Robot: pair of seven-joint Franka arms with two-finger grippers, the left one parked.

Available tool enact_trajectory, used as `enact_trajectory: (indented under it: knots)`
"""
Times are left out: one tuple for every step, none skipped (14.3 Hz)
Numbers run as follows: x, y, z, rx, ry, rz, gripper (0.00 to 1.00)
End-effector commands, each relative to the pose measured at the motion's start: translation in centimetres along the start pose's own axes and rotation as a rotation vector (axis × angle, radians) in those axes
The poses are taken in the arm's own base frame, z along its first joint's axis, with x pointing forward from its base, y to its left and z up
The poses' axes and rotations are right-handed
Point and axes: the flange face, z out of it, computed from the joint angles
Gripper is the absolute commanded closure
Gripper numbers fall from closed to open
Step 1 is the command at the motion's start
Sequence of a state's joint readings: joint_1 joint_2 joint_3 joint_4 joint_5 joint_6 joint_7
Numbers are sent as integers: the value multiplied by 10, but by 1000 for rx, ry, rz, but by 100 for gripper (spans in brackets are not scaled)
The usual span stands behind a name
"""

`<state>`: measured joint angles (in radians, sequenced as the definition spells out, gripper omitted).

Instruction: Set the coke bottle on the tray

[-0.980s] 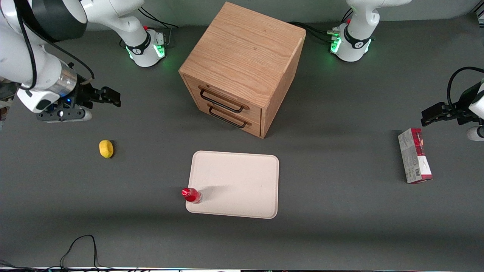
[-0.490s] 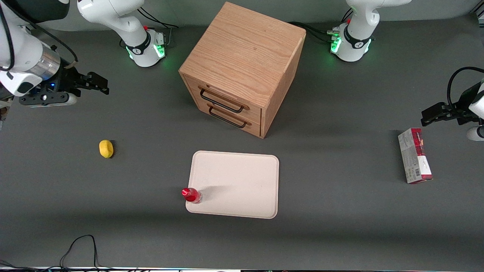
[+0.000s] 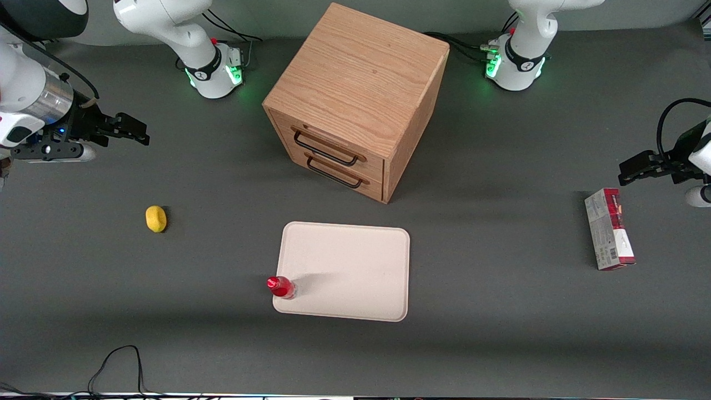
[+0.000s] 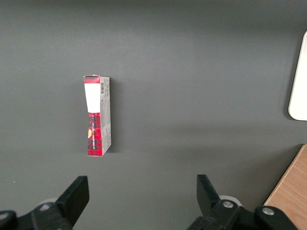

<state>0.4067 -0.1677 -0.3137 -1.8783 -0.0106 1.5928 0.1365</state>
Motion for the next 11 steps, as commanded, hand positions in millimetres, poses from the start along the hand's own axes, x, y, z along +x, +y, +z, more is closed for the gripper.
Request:
enact_trajectory:
  knots:
    - [11, 34, -8, -13, 11, 60, 0]
    - [9, 30, -11, -26, 12, 48, 0]
    - [8, 25, -12, -36, 16, 23, 0]
    - [8, 23, -13, -41, 19, 1, 0]
    - [10, 23, -15, -36, 23, -2, 0]
    - [12, 21, -17, -22, 27, -5, 0]
    - [13, 19, -19, -16, 33, -8, 0]
    - [13, 15, -23, -13, 40, -16, 0]
    - [13, 15, -25, -10, 41, -18, 0]
    - [13, 10, -29, -9, 47, -56, 0]
    - [14, 7, -29, -10, 47, -81, 0]
